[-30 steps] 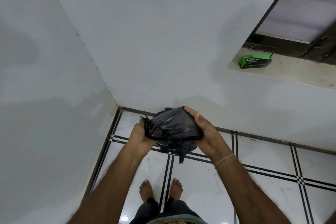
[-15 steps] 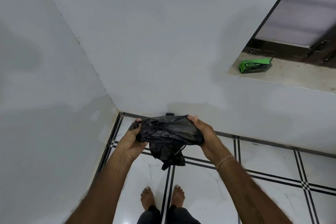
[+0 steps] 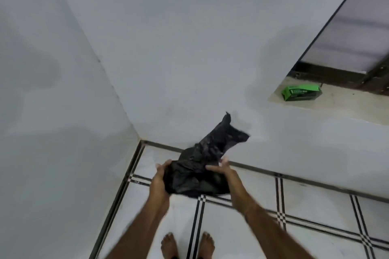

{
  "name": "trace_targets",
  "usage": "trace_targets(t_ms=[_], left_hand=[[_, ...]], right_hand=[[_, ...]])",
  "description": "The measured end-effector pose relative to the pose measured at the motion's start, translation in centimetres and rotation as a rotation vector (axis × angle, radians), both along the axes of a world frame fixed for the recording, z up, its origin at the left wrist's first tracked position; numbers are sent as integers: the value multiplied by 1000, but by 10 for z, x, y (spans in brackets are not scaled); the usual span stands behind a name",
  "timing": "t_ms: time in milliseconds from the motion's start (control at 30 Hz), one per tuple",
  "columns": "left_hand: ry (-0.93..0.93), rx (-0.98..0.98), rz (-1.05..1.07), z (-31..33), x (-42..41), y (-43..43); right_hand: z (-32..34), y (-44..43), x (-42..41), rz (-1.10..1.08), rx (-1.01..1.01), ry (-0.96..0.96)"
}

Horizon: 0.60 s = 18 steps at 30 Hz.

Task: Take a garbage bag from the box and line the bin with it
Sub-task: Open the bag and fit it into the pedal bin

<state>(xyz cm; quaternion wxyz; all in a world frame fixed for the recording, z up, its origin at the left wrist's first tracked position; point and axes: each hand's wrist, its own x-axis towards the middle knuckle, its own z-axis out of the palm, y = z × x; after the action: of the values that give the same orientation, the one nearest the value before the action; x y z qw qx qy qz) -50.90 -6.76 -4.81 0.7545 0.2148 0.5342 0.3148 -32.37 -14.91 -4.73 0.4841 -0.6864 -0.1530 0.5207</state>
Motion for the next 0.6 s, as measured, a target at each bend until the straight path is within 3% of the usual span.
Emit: trace_targets(t_ms=[67,133,167,233,267,300,333,367,433,533,600], left_hand=[[49,-17,-16,6,-8,8],[34,183,-36,33,-5,24],[25,336,-56,51,-2,30],[139,746,-87,86,-3,32],[200,950,-122,89,-8,27],[238,1018,-174,83,-11,24],[236,940,-243,70,-17,19],[210,792,-293,54,-22,14],[196,520,-326,26,-35,3],[233,271,-256,12,-48,2],[169,232,-197,18,-57,4]], right_hand=[[20,8,9,23,-82,33],[57,26,10,36,53,-88],[76,32,6,24,206,-231],[110,27,-10,13,536,-728],[108,20,-18,81,616,-947],[94,15,-26,173,585,-1012],[76,6,-36,274,403,-879],[59,-5,-47,283,202,-607],[19,-23,-49,196,2,-189],[9,-27,-36,92,-37,87],[16,-23,-27,3,40,181]])
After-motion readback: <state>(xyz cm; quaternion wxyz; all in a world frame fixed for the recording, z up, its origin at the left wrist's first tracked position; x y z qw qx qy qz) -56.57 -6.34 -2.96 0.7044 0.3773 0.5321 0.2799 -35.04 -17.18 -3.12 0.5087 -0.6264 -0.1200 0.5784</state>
